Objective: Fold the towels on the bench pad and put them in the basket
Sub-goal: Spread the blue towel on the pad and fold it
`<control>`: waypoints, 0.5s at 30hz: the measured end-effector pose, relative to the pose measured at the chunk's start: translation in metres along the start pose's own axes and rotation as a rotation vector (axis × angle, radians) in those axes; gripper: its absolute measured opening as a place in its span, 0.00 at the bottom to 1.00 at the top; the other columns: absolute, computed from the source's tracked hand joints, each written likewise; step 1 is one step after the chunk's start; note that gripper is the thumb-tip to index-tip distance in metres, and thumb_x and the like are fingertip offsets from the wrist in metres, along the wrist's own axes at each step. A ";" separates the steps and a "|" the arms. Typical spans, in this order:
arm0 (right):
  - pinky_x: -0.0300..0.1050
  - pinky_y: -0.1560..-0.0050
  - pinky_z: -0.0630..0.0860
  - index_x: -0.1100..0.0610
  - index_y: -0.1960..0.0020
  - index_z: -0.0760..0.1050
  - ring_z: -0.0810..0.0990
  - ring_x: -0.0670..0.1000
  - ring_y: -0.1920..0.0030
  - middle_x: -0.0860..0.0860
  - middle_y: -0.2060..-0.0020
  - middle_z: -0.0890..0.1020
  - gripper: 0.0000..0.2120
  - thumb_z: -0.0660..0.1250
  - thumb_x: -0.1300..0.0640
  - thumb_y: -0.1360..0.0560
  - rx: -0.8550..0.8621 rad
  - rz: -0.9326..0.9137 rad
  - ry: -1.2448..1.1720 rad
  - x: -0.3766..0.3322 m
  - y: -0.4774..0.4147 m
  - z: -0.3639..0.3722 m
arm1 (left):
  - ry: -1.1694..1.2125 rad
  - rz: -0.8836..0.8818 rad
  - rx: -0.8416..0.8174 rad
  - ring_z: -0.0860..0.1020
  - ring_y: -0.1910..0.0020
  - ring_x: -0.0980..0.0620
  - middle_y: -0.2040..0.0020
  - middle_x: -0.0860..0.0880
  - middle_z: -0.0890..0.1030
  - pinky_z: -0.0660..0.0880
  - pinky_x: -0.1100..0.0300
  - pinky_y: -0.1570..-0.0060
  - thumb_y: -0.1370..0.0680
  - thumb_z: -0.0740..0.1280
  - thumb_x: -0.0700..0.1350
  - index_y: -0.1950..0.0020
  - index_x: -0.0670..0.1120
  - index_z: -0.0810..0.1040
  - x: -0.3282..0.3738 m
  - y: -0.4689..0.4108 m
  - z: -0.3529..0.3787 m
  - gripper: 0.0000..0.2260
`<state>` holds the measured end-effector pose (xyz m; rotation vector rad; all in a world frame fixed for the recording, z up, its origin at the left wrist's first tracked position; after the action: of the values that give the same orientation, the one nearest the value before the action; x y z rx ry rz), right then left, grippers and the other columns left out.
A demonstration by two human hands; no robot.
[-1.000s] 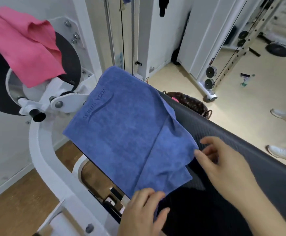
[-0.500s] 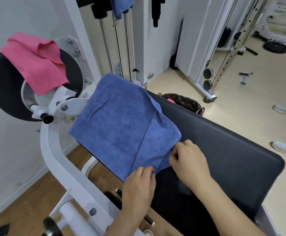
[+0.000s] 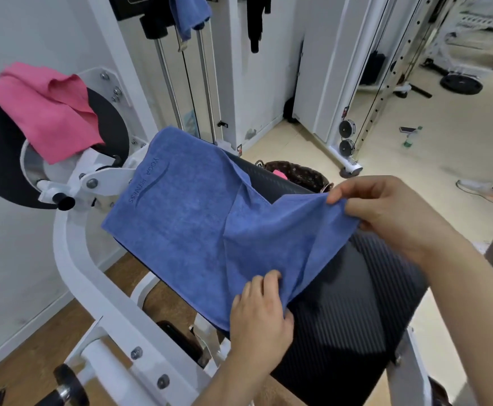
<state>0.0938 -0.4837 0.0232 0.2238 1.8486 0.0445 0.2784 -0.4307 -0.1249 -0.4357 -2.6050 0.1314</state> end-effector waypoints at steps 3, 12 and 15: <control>0.39 0.70 0.65 0.54 0.63 0.82 0.67 0.44 0.76 0.49 0.75 0.74 0.14 0.62 0.68 0.30 0.145 0.018 0.367 0.011 0.005 -0.033 | 0.010 -0.009 0.040 0.75 0.72 0.52 0.69 0.55 0.76 0.69 0.60 0.74 0.38 0.72 0.43 0.52 0.51 0.70 0.001 0.014 -0.006 0.18; 0.43 0.66 0.68 0.49 0.61 0.82 0.73 0.51 0.66 0.46 0.70 0.77 0.15 0.60 0.64 0.30 0.260 -0.005 0.814 0.039 0.014 -0.064 | -0.079 0.158 0.141 0.76 0.68 0.56 0.66 0.56 0.78 0.73 0.63 0.73 0.29 0.61 0.50 0.43 0.50 0.80 0.028 0.066 -0.010 0.17; 0.48 0.56 0.73 0.49 0.57 0.82 0.76 0.58 0.55 0.52 0.60 0.80 0.14 0.60 0.64 0.29 0.234 -0.007 1.051 0.058 0.011 -0.066 | -0.145 0.164 -0.025 0.74 0.74 0.60 0.73 0.59 0.75 0.67 0.65 0.78 0.33 0.59 0.51 0.50 0.57 0.75 0.039 0.070 0.009 0.13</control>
<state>0.0163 -0.4566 -0.0109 0.4047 2.9062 -0.0765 0.2618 -0.3521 -0.1267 -0.6723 -2.7124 0.1925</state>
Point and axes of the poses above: each hand's wrist, its own y-axis away from the middle knuckle, its own z-axis out of the palm, x = y × z, the point moved 2 cm from there along -y, towards the middle knuckle
